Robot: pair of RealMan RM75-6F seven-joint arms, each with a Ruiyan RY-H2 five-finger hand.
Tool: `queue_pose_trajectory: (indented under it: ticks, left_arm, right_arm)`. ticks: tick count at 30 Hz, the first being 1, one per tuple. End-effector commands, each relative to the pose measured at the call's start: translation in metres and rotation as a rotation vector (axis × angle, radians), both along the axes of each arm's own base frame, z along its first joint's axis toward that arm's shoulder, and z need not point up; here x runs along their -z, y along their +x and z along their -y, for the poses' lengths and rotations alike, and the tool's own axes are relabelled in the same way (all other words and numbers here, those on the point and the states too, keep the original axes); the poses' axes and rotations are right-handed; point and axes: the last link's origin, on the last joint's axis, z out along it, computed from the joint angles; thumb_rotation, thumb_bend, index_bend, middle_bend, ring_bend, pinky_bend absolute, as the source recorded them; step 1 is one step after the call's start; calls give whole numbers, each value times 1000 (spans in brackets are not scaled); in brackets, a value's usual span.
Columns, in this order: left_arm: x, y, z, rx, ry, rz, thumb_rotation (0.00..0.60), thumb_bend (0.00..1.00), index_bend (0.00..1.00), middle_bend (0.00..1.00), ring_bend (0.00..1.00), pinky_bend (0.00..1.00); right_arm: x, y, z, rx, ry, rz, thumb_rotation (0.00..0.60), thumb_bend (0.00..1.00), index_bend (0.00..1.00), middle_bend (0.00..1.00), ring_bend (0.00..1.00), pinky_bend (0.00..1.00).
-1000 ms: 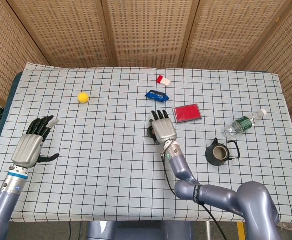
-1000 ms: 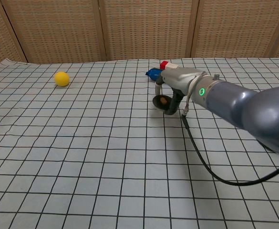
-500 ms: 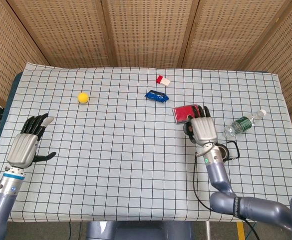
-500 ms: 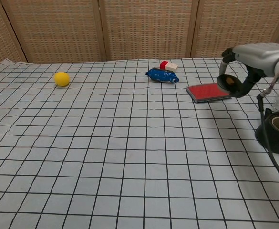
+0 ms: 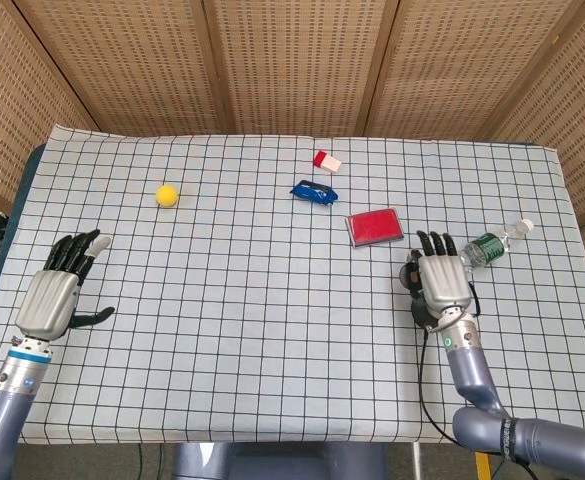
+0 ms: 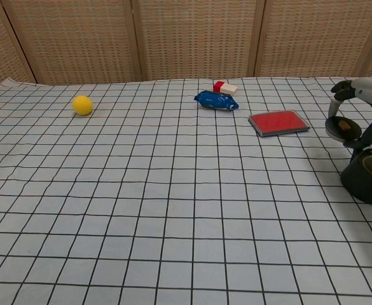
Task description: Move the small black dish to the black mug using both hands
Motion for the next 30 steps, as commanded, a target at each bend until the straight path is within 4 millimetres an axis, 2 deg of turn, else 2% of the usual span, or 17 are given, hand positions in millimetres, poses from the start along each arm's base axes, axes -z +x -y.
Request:
queue_pose_trajectory:
  ticks: [1,15,30]
  left_arm:
    - [1,0,0,0,-3,-2,600,120,80,0,0,0]
    - [5,2,2,7,-15,-9,600,120,83,0,0,0]
    - [5,2,2,6,-16,-13,600,119,83,0,0,0]
  right_arm:
    - [-3,-2,-3,2,-5,3,600,453,441,120,0,0]
    - [-7,-21,-22,43,4,11,600,453,446,120,0,0]
    - [-7,-35,-31,80,21,17,600,450,447,117,0,0]
